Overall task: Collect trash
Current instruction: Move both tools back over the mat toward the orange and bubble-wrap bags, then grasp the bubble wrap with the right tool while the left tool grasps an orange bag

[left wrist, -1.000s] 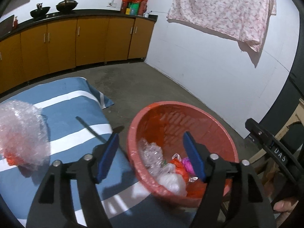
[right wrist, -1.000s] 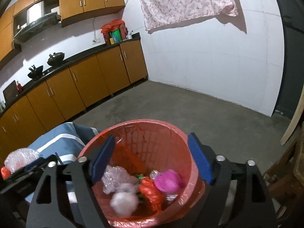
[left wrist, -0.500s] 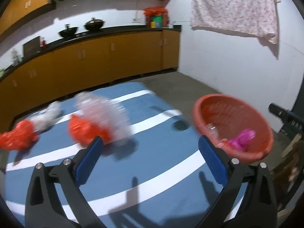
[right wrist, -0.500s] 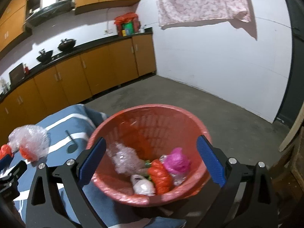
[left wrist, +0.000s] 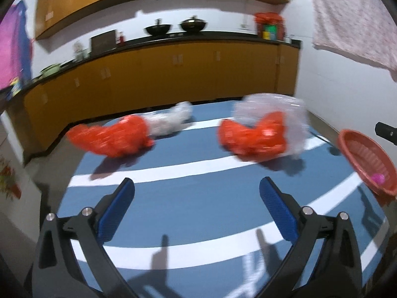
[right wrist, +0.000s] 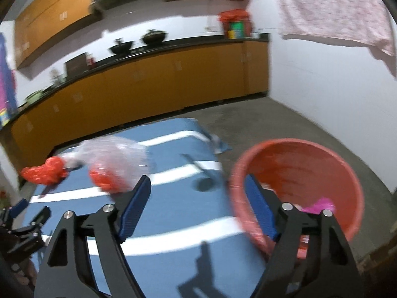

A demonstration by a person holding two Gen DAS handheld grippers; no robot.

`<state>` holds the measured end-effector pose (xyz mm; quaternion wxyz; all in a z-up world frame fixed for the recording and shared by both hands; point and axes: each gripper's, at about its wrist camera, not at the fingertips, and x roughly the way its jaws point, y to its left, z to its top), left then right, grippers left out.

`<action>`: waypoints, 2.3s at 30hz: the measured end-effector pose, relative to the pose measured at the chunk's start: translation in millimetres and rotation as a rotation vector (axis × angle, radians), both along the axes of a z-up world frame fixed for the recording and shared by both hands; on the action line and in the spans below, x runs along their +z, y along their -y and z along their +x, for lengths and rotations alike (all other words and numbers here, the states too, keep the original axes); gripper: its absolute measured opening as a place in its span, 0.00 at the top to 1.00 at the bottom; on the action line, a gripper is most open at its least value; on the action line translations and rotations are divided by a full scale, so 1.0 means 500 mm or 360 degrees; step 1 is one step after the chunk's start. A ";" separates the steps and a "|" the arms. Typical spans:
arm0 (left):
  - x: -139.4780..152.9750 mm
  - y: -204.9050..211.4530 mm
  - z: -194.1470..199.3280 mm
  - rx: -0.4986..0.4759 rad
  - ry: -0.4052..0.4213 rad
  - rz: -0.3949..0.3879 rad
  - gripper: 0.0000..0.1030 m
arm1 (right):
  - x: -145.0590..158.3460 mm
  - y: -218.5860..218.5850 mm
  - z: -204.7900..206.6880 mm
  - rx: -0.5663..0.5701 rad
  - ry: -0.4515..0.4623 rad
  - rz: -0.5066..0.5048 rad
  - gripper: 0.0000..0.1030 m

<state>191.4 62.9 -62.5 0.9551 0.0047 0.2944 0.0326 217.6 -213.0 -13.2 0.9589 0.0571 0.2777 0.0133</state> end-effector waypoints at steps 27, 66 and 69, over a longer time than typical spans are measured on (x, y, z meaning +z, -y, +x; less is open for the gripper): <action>-0.020 -0.173 0.024 0.0193 -0.0009 -0.0121 0.04 | -0.046 -0.195 0.178 0.0188 -0.0139 -0.0148 0.92; -0.026 0.134 0.254 -0.0307 -0.0217 -0.0210 0.88 | -0.043 0.040 0.053 -0.0158 -0.0086 0.0092 0.94; -0.014 0.106 0.230 -0.0310 -0.0196 -0.0230 0.89 | -0.033 0.035 0.042 -0.0141 -0.0066 0.0092 0.94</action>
